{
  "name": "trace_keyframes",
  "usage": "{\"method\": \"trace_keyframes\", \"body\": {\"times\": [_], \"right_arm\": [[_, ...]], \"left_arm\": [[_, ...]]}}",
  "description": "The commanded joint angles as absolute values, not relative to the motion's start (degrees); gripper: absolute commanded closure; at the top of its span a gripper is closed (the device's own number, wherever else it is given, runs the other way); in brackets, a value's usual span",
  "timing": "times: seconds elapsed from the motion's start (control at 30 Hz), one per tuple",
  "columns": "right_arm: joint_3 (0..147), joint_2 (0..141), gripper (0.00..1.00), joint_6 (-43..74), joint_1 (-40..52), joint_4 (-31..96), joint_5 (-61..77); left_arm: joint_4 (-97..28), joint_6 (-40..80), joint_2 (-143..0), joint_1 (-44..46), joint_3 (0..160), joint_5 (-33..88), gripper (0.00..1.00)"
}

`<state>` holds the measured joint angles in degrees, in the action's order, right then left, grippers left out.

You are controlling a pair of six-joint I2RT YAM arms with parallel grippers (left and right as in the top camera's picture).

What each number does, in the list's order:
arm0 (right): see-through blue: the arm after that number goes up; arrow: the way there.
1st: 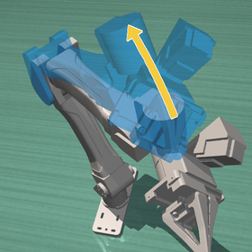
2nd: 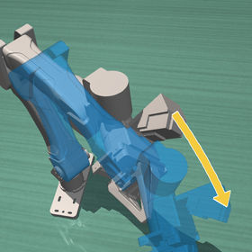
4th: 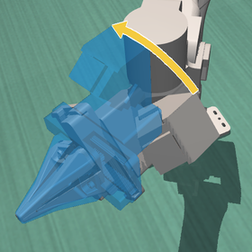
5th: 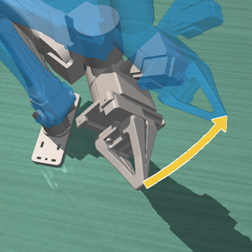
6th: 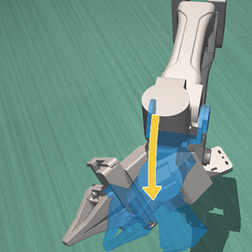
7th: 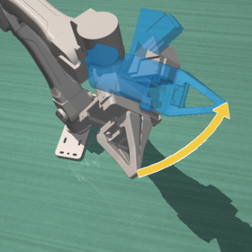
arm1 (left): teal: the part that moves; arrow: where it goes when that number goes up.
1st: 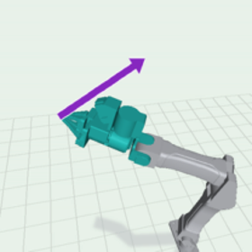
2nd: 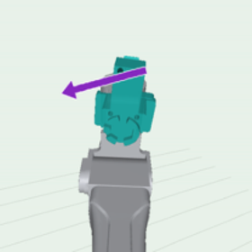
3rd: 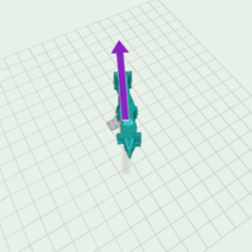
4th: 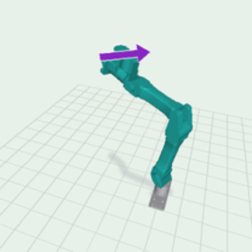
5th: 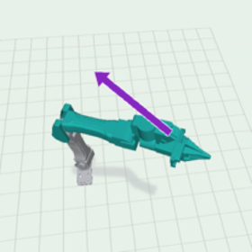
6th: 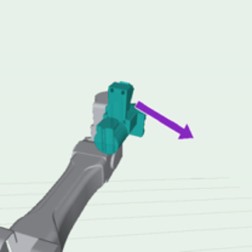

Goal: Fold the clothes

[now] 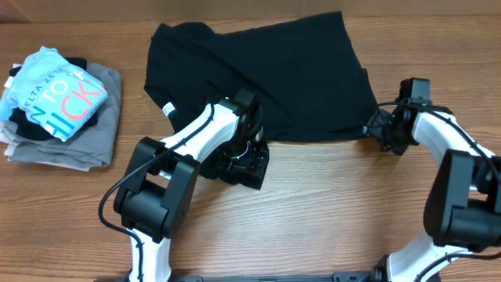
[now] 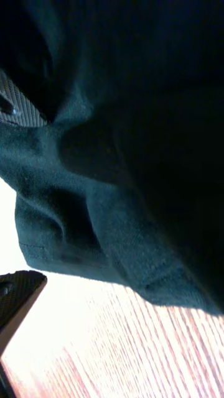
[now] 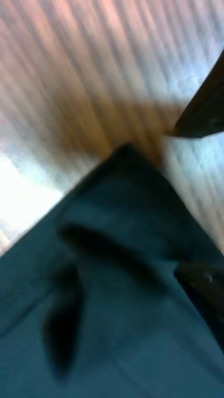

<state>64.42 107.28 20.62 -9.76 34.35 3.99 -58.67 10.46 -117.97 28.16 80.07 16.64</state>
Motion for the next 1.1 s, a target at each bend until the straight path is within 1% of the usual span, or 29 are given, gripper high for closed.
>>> {"method": "trace_keyframes", "body": {"times": [0.0, 0.1, 0.13, 0.17, 0.23, 0.27, 0.3, 0.33, 0.4, 0.43, 0.47, 0.53, 0.6, 0.77, 1.0, 1.07], "right_arm": [[63.70, 111.59, 0.39, 21.47, -9.80, 32.77, 2.24], [63.70, 113.49, 0.52, 21.47, -9.80, 31.46, 0.23], [63.70, 113.99, 0.59, 21.47, -9.80, 31.11, -0.67], [63.70, 114.30, 0.64, 21.45, -9.80, 31.03, -1.26], [63.70, 114.48, 0.79, 21.45, -9.80, 30.92, -1.65], [63.70, 114.48, 0.89, 21.45, -9.80, 30.96, -1.65], [63.70, 114.48, 0.96, 21.45, -9.80, 31.22, -1.65], [63.70, 114.45, 0.96, 21.45, -9.82, 31.88, -1.67], [63.79, 114.45, 0.96, 21.54, -10.13, 33.87, -2.72], [63.83, 114.43, 0.96, 22.74, -10.50, 35.29, -3.75], [63.88, 114.32, 0.96, 25.28, -11.20, 37.60, -5.80], [63.88, 113.69, 0.96, 30.89, -13.58, 43.16, -10.87], [63.88, 112.97, 0.96, 33.12, -15.86, 46.33, -12.86], [63.88, 111.07, 0.96, 33.06, -22.00, 51.96, -12.84], [63.86, 111.00, 0.96, 32.99, -22.96, 53.67, -12.84], [63.86, 111.00, 0.96, 32.97, -22.85, 53.47, -12.84]], "left_arm": [[-58.30, 9.80, -119.00, 29.36, 76.03, 15.88, 0.32], [-58.24, 9.82, -119.00, 29.39, 73.97, 15.55, 0.37], [-58.26, 9.87, -119.00, 29.39, 73.10, 14.98, 0.39], [-58.26, 9.87, -119.00, 29.39, 72.58, 14.55, 0.41], [-58.17, 9.85, -119.00, 29.39, 71.85, 14.37, 0.45], [-58.15, 9.85, -119.00, 29.39, 71.68, 14.33, 0.47], [-58.15, 9.85, -119.00, 29.39, 71.61, 14.33, 0.53], [-58.19, 9.85, -119.00, 29.39, 71.61, 14.15, 0.59], [-58.41, 9.87, -119.00, 29.39, 71.61, 13.82, 0.81], [-58.70, 9.87, -119.00, 29.39, 71.61, 13.74, 0.89], [-59.29, 9.87, -119.00, 29.39, 71.59, 13.39, 0.96], [-62.19, 10.35, -119.00, 29.39, 71.42, 10.96, 0.96], [-64.82, 11.27, -119.00, 29.39, 71.16, 8.45, 0.96], [-70.46, 12.29, -118.98, 29.39, 68.90, 7.09, 0.96], [-73.32, 12.21, -116.86, 29.45, 68.49, 7.57, 0.96], [-72.31, 11.73, -113.69, 29.45, 68.49, 9.08, 0.92]]}}
